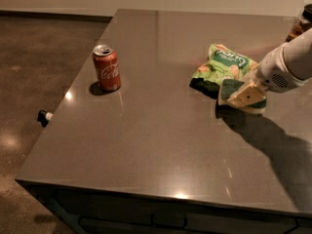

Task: Move sponge near green rice chip bag

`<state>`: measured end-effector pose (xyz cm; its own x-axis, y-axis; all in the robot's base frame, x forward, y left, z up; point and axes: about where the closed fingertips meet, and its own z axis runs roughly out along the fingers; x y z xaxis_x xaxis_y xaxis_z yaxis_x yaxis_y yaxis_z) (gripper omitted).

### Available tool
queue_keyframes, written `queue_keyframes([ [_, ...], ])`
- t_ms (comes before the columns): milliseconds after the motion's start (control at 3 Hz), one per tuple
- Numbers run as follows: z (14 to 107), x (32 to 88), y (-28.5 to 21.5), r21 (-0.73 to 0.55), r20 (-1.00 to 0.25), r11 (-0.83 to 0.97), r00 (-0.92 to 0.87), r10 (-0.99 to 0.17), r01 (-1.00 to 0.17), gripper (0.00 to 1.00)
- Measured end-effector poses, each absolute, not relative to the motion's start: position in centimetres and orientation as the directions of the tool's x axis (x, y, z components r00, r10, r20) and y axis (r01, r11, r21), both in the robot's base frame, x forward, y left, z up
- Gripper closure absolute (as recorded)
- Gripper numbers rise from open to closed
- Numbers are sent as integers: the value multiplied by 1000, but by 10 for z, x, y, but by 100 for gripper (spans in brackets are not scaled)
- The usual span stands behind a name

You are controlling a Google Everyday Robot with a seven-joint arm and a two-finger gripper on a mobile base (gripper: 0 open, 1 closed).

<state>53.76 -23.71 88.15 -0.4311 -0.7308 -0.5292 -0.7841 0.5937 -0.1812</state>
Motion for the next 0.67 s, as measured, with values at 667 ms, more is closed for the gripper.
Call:
queue_keyframes([
  [667, 880, 530, -247, -170, -521, 607, -452, -724, -776, 0],
])
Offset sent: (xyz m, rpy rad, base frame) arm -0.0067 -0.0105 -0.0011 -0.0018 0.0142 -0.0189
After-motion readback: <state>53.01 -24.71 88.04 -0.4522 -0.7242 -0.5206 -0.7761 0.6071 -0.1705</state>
